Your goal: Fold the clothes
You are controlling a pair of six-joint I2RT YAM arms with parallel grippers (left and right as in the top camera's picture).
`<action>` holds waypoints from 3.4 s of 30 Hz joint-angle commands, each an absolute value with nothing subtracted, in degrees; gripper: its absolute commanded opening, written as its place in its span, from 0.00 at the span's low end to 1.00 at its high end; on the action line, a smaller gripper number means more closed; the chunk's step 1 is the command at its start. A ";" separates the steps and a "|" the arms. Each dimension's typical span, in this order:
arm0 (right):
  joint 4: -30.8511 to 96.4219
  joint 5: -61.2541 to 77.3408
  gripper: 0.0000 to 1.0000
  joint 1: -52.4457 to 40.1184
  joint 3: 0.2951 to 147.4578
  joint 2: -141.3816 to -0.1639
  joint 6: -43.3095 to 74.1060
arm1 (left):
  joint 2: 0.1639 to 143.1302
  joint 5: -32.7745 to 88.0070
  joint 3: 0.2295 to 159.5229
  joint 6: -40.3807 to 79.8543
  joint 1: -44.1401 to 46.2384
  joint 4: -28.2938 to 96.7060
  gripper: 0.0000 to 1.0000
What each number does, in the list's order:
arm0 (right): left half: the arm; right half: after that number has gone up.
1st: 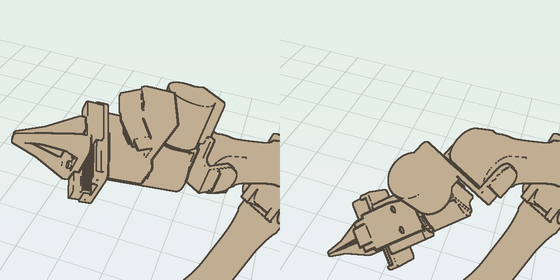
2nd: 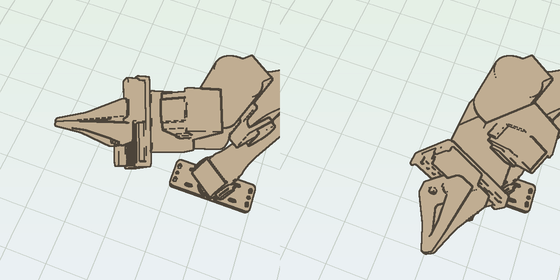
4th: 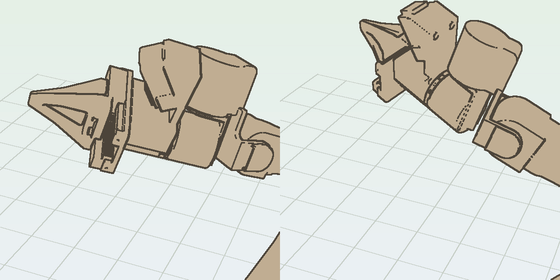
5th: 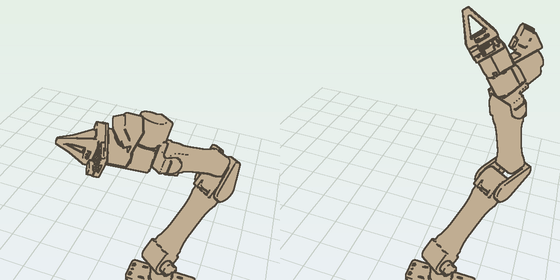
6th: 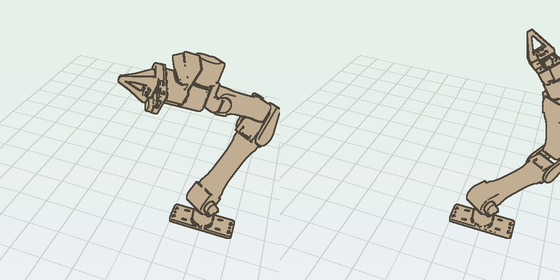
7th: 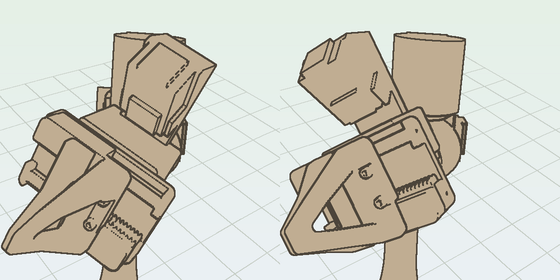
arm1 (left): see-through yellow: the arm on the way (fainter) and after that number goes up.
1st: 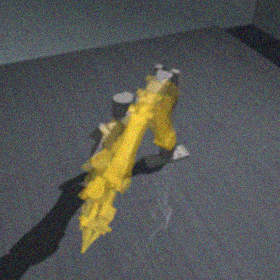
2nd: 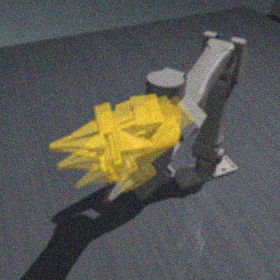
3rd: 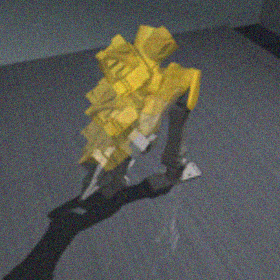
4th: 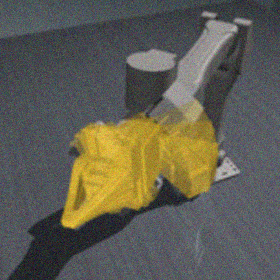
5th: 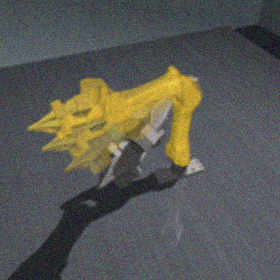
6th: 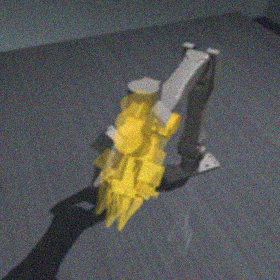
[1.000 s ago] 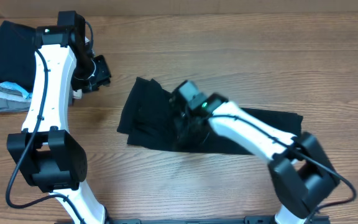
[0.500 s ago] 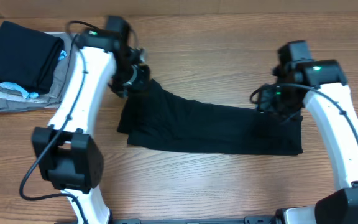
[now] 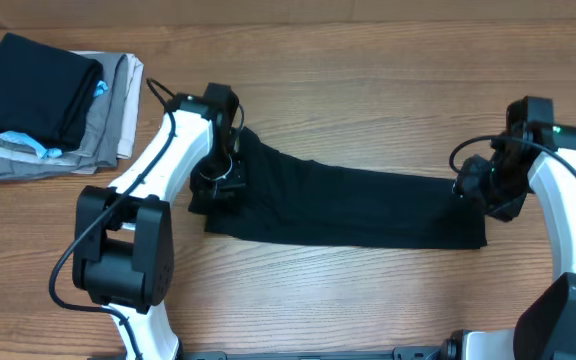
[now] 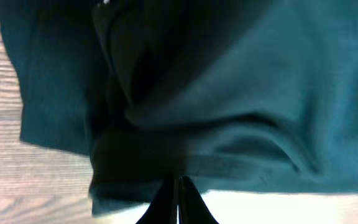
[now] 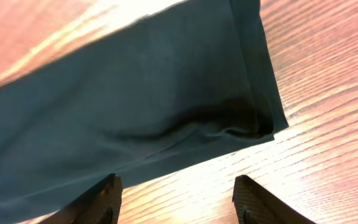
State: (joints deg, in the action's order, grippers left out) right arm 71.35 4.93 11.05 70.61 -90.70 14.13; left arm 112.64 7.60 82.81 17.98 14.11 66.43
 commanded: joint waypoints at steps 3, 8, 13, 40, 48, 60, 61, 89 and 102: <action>69.12 4.58 0.63 11.44 68.47 -90.56 13.74 | 112.88 5.28 76.99 21.34 13.82 59.31 0.04; 68.99 4.56 0.65 11.44 68.47 -90.56 13.72 | 112.88 -1.10 71.11 25.85 13.08 51.29 0.05; 68.49 4.54 0.66 11.44 68.47 -90.56 13.72 | 112.88 -1.04 68.27 29.30 10.11 46.37 0.04; 67.13 9.72 0.67 11.29 65.47 -90.56 15.03 | 106.06 10.07 90.89 23.33 4.34 52.75 0.11; 53.56 7.79 0.71 9.69 52.77 -90.56 18.31 | 98.06 9.61 99.59 22.17 3.22 59.86 0.49; 37.67 7.11 0.72 9.69 41.82 -90.56 18.33 | 97.82 -0.82 99.53 22.31 -0.47 64.93 0.67; 36.88 7.14 0.71 9.69 41.15 -90.56 18.33 | 97.82 -0.91 99.53 22.31 -0.47 64.84 0.68; 35.40 1.52 0.52 3.22 39.22 -90.61 7.05 | 98.17 -5.10 99.48 25.32 -0.47 65.58 1.00; 35.33 3.57 0.09 2.79 39.22 -92.40 7.64 | 98.17 -5.08 99.48 25.32 -0.45 65.98 1.00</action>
